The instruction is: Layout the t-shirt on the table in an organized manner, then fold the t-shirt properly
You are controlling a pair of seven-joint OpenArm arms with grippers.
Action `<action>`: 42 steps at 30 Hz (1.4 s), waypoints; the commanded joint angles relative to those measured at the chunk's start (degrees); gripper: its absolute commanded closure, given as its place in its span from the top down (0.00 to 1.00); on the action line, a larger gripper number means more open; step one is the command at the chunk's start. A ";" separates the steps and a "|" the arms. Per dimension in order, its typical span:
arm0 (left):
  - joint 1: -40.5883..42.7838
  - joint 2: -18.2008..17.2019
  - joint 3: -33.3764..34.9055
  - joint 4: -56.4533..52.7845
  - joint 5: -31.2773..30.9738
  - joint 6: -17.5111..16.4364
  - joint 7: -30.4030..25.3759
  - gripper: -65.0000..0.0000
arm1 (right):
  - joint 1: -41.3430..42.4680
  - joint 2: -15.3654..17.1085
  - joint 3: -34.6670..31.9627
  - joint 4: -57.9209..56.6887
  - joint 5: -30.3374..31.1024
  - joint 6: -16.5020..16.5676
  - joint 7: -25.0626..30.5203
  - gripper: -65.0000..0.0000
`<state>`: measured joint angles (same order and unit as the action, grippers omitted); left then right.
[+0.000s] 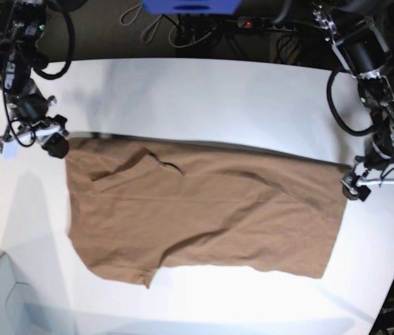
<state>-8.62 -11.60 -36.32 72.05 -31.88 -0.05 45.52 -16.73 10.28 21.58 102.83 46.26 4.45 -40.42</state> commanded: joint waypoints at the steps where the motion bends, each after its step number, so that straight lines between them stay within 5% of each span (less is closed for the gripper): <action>1: -1.36 -0.67 -0.12 -1.06 -0.52 -0.08 -0.55 0.95 | 0.25 0.31 0.17 1.04 0.73 0.52 1.26 0.28; 8: -1.53 -0.76 0.05 -8.10 -0.52 -0.17 -0.55 0.95 | 0.16 0.66 0.44 1.04 0.64 0.52 1.26 0.28; 13: -1.44 -2.69 7.00 -8.89 -1.04 -0.25 -0.55 0.92 | -0.72 0.75 0.44 1.04 0.64 0.52 1.35 0.28; 16: -1.44 -2.60 8.75 -8.80 -1.13 -0.25 -0.64 0.68 | -0.98 0.75 0.44 0.95 0.64 0.52 1.35 0.28; 20: -2.41 -2.25 8.75 -9.15 -1.13 -0.25 -0.73 0.22 | -0.98 0.75 0.35 0.60 0.47 0.52 1.26 0.30; 21: -2.50 -2.25 8.75 -9.15 -1.22 -0.25 -0.73 0.20 | -0.98 0.57 0.44 0.60 0.47 0.52 1.26 0.33; 27: -2.41 -2.25 8.75 -8.53 -1.22 -0.25 -0.73 0.18 | -0.46 0.31 0.35 0.51 0.38 0.52 1.52 0.50; 30: -2.23 -2.25 8.67 -8.53 -1.22 -0.25 -0.73 0.01 | 0.95 0.31 0.17 0.16 0.29 0.52 1.70 0.53; 42: -2.06 -2.34 8.67 -8.80 -1.22 -0.25 -0.64 0.00 | 7.19 0.66 0.00 -11.79 0.29 0.52 1.44 0.53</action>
<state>-10.26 -13.47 -27.64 62.98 -33.67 -0.84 43.72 -10.07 10.31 21.32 90.00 45.80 4.47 -39.86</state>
